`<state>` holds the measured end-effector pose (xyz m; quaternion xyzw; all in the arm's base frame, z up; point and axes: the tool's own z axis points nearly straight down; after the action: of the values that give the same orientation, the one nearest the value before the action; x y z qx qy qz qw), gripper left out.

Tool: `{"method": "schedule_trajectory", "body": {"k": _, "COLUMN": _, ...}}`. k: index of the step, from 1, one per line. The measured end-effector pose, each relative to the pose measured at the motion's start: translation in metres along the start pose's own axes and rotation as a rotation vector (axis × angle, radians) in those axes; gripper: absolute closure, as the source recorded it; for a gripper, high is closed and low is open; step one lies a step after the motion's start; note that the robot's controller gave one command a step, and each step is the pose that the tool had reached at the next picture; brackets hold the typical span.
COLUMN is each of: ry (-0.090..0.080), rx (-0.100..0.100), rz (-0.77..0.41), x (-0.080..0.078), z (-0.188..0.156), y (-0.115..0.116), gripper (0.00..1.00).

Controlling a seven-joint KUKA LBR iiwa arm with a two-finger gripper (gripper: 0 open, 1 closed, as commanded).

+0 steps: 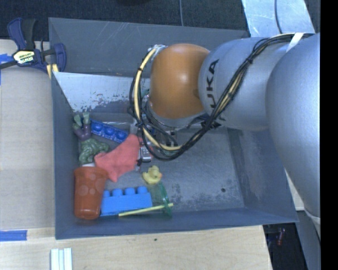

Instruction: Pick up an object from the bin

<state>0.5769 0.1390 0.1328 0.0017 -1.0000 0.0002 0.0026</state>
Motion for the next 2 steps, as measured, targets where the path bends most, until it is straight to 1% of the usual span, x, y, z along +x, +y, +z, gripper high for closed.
{"method": "schedule_trajectory", "body": {"k": 1, "ry": -0.008, "rx": -0.001, "rz": 0.003, "x": -0.002, "z": -0.005, "y": -0.001, "gripper": 0.00}}
{"method": "schedule_trajectory", "body": {"k": 2, "ry": -0.009, "rx": -0.002, "rz": 0.006, "x": -0.027, "z": 0.061, "y": -0.043, "gripper": 0.00}}
